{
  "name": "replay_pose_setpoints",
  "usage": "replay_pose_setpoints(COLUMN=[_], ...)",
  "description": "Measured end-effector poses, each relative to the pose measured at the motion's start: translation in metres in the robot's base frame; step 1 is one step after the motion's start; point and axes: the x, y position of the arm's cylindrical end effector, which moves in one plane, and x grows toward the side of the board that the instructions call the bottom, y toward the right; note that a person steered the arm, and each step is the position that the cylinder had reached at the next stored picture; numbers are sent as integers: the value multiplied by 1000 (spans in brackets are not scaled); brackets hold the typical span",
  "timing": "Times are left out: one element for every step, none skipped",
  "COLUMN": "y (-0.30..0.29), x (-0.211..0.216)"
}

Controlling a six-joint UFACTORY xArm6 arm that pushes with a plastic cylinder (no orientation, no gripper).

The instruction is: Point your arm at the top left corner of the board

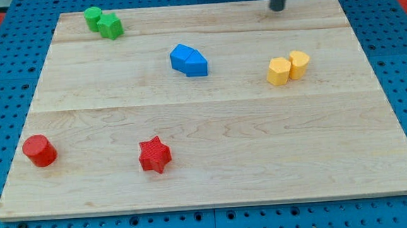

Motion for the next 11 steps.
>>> replay_pose_setpoints(y=[-61,-128,-227,-325,-430,-433,-433,-426,-400,-328,-284], x=[36,79,87,87,57,35,-22,-23,-22,-17,-20])
